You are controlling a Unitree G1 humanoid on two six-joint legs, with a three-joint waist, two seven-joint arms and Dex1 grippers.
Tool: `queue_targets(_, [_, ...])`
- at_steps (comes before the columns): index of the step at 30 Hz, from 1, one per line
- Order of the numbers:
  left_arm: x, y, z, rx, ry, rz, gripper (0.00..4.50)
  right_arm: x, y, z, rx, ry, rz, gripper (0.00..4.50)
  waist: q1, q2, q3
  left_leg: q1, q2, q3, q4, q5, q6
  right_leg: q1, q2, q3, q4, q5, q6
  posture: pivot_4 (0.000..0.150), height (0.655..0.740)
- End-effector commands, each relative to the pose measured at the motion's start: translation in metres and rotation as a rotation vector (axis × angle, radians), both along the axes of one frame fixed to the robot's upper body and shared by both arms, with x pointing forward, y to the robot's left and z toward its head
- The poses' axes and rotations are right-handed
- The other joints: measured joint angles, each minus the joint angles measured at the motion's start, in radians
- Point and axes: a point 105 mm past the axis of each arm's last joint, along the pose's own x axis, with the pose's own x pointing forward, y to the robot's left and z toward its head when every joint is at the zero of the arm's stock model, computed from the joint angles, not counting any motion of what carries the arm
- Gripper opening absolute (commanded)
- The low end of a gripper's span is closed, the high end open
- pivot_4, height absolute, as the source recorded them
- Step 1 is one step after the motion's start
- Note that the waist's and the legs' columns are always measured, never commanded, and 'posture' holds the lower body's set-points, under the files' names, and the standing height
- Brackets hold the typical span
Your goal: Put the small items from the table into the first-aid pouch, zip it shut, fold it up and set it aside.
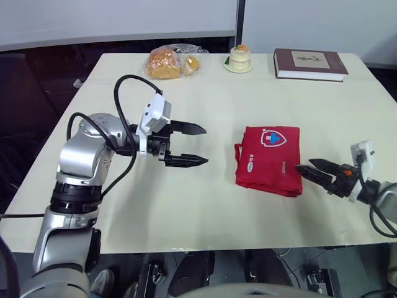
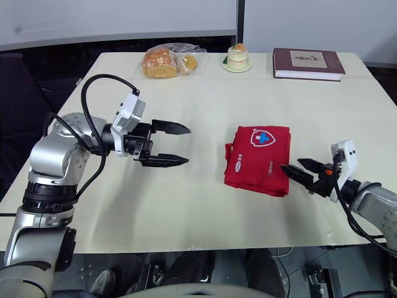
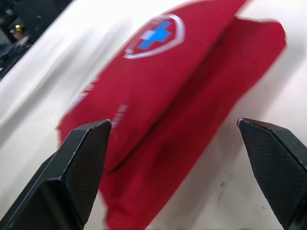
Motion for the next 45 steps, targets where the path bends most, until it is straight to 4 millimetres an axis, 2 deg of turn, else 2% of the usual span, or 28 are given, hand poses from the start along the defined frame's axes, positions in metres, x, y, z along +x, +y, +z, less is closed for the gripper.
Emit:
queue_targets(1, [-0.005,-0.003,0.020,-0.058,-0.072,0.007,4.42,0.003,0.008,-0.002,0.046,0.052,0.017,4.50,0.000,0.000,0.000,0.000,0.000,0.000,0.000,0.000,0.000,0.000,0.000,0.000,0.000,0.000,0.000,0.150,0.7289])
queue_targets(3, [-0.006,-0.004,0.024,-0.064,-0.083,0.009,4.42,0.002,0.013,-0.010,0.036,0.102,0.034,4.50,-0.001,0.000,0.000,0.000,0.000,0.000,0.000,0.000,0.000,0.000,0.000,0.000,0.000,0.000,0.000,0.150,0.7289])
queue_targets(6, [-0.009,-0.004,0.028,-0.071,-0.087,0.005,4.50,-0.002,0.017,-0.020,0.023,0.167,0.049,3.65,-0.001,0.000,0.000,0.000,0.000,0.000,0.000,0.000,0.000,0.000,0.000,0.000,0.000,0.000,0.000,0.150,0.7289])
queue_targets(10, [-0.009,-0.006,0.029,-0.060,-0.103,0.007,4.50,-0.003,0.024,-0.019,0.065,0.181,0.065,1.91,-0.002,0.000,0.000,0.000,0.000,0.001,0.000,0.000,0.000,0.000,0.000,0.000,0.000,0.000,0.000,0.150,0.7289])
queue_targets(11, [-0.009,-0.007,0.029,-0.058,-0.104,0.005,4.50,-0.003,0.025,-0.018,0.075,0.177,0.064,1.34,-0.003,0.000,0.000,0.000,0.000,0.001,0.000,0.000,0.000,0.000,0.001,0.000,0.000,0.000,0.000,0.150,0.7289])
queue_targets(15, [-0.009,-0.011,0.030,-0.062,-0.119,-0.009,4.50,0.011,0.019,-0.004,0.150,0.101,-0.011,0.03,-0.008,0.000,0.000,0.000,0.000,0.001,0.000,0.000,0.000,0.000,0.001,0.000,0.000,0.000,0.000,0.150,0.7289])
queue_targets(18, [-0.006,-0.016,0.042,-0.114,-0.146,-0.013,4.50,0.037,0.001,0.013,0.204,-0.007,-0.161,0.03,-0.010,0.000,0.000,0.000,0.000,0.001,0.000,0.000,0.000,0.000,0.001,0.000,0.000,0.000,0.000,0.150,0.7289])
queue_targets(23, [0.006,-0.025,0.061,-0.190,-0.188,0.000,4.50,0.093,-0.039,0.046,0.348,-0.158,-0.516,0.03,-0.007,0.003,0.002,-0.001,-0.001,0.002,0.000,0.000,-0.001,-0.002,0.001,0.001,0.001,0.000,0.000,0.150,0.7289])
queue_targets(28, [0.015,-0.031,0.067,-0.222,-0.203,0.027,4.50,0.132,-0.063,0.070,0.561,-0.205,-0.796,0.03,-0.027,0.003,0.002,-0.006,-0.001,0.004,-0.001,0.001,-0.002,-0.011,0.001,0.003,0.004,0.001,-0.002,0.150,0.7289])
queue_targets(29, [0.019,-0.032,0.066,-0.227,-0.210,0.042,4.50,0.144,-0.070,0.070,0.636,-0.195,-0.891,0.03,-0.029,0.003,0.002,-0.008,-0.001,0.004,-0.001,0.002,-0.002,-0.013,0.001,0.003,0.005,0.002,-0.002,0.150,0.7289])
queue_targets(31, [0.024,-0.032,0.067,-0.245,-0.214,0.064,4.50,0.159,-0.071,0.061,0.712,-0.143,-0.993,0.03,-0.037,0.003,0.002,-0.010,-0.001,0.004,-0.002,0.002,-0.003,-0.016,0.001,0.003,0.005,0.002,-0.002,0.150,0.7289])
queue_targets(35, [0.030,-0.030,0.071,-0.264,-0.229,0.099,4.50,0.176,-0.050,0.042,0.727,-0.049,-0.980,0.03,-0.056,0.004,0.002,-0.013,0.000,0.007,-0.002,0.002,-0.003,-0.021,0.001,0.006,0.008,0.002,-0.002,0.150,0.7289])
queue_targets(39, [0.035,-0.027,0.072,-0.271,-0.238,0.144,4.50,0.178,-0.040,0.021,0.666,0.013,-0.970,0.03,-0.065,0.004,0.002,-0.014,0.000,0.011,-0.003,0.002,-0.003,-0.024,0.001,0.010,0.011,0.002,-0.002,0.150,0.7289])
queue_targets(41, [0.038,-0.025,0.069,-0.263,-0.238,0.168,4.50,0.176,-0.042,0.015,0.652,0.015,-0.970,0.85,-0.067,0.004,0.002,-0.013,0.000,0.010,-0.002,0.002,-0.003,-0.024,0.002,0.010,0.012,0.002,-0.002,0.150,0.7289])
queue_targets(42, [0.039,-0.025,0.067,-0.258,-0.238,0.178,4.50,0.175,-0.042,0.015,0.654,0.013,-0.967,0.96,-0.068,0.004,0.002,-0.013,0.000,0.010,-0.002,0.002,-0.003,-0.024,0.002,0.010,0.012,0.002,-0.002,0.150,0.7289])
queue_targets(45, [0.040,-0.023,0.062,-0.263,-0.223,0.200,4.50,0.168,-0.041,0.017,0.621,-0.020,-0.918,2.48,-0.068,0.004,0.002,-0.013,0.000,0.010,-0.003,0.002,-0.003,-0.024,0.002,0.010,0.012,0.002,-0.002,0.150,0.7289])
